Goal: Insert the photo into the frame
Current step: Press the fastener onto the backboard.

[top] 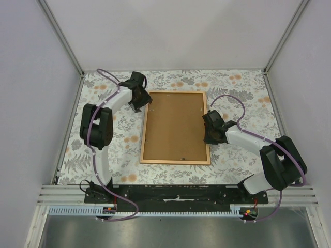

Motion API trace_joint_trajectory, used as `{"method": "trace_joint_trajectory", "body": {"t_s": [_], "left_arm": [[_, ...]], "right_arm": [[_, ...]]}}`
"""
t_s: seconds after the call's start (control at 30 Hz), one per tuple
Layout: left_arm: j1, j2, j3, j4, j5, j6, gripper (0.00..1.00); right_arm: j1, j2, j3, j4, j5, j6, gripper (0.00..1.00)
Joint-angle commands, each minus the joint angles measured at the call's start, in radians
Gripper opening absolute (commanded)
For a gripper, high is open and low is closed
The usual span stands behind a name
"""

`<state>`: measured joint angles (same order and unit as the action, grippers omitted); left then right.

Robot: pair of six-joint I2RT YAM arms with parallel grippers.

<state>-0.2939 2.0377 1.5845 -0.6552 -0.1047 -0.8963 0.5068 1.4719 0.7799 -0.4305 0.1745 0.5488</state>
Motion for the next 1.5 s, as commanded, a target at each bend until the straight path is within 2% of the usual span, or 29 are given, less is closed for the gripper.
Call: {"method": "trace_joint_trajectory", "body": {"t_s": [0.0,0.2,0.57,0.87,1.27,1.47], "left_arm": [[-0.021,0.039,0.066,-0.032,-0.027,-0.052,0.7],[-0.03,0.078,0.118,-0.078,-0.101,-0.055,0.7],[-0.042,0.151,0.161,-0.09,-0.089,-0.02,0.72],[-0.059,0.153,0.132,-0.087,-0.069,0.03,0.71],[-0.07,0.101,0.009,-0.066,-0.05,0.091,0.63],[-0.07,0.098,-0.026,-0.05,-0.032,0.117,0.52]], "right_arm": [[-0.004,0.025,-0.004,0.021,-0.003,0.011,0.01],[-0.004,0.019,-0.004,0.021,-0.004,0.01,0.01],[-0.004,0.014,-0.004,0.021,-0.009,0.01,0.0],[-0.004,0.022,-0.001,0.024,-0.01,0.013,0.0],[-0.002,0.034,0.012,0.024,-0.018,0.02,0.0],[-0.001,0.033,0.01,0.026,-0.017,0.022,0.0]]}}
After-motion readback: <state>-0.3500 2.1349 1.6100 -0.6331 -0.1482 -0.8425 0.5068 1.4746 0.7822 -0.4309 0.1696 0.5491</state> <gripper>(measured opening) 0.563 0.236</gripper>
